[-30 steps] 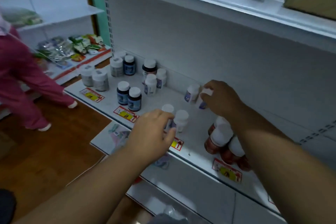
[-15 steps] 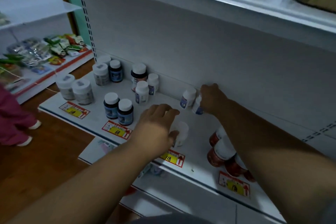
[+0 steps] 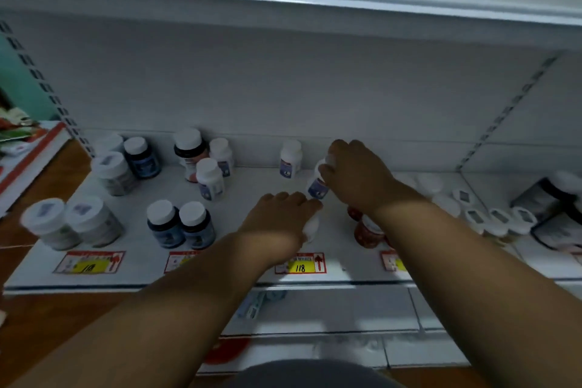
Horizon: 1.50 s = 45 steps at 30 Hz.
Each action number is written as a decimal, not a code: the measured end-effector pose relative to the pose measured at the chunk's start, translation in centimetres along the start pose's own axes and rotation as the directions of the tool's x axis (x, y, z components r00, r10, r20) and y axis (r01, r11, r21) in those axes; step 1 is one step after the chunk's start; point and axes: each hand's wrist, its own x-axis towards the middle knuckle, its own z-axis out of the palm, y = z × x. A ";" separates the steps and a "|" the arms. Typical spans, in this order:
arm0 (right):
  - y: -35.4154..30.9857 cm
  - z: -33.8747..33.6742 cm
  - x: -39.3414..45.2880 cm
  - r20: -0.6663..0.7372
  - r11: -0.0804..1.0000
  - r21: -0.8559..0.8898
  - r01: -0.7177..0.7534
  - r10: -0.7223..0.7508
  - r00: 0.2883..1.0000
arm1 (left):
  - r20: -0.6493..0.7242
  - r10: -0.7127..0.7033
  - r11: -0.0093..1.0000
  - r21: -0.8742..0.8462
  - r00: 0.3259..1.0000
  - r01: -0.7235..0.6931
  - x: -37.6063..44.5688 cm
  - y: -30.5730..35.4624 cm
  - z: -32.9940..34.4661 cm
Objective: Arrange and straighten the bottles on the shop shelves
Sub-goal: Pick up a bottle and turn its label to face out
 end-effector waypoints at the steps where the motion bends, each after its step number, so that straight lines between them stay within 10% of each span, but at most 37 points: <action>1: -0.1 -0.1 -1.0 0.002 0.999 -0.010 -0.038 0.038 0.999 | -0.023 0.006 1.000 0.016 1.000 -0.005 0.0 -0.1 0.2; 14: -1.7 3.4 -5.3 0.350 0.981 -0.159 -0.107 0.158 0.923 | -0.081 0.033 0.979 0.204 0.996 -0.015 -0.4 -0.8 0.6; 28: -0.9 1.7 -0.7 0.283 0.999 -0.036 0.019 -0.008 0.959 | -0.102 -0.092 0.995 -0.050 0.991 0.088 -1.2 -1.0 -0.9; 35: -2.8 4.1 7.5 0.209 0.998 0.002 0.065 -0.064 0.976 | -0.403 -0.117 0.989 -0.126 0.908 0.072 -5.3 -1.7 -2.1; 45: -4.2 5.4 9.8 0.195 0.991 0.020 0.129 -0.130 0.972 | -0.298 -0.043 0.999 0.009 0.954 0.048 -8.0 -1.8 -1.6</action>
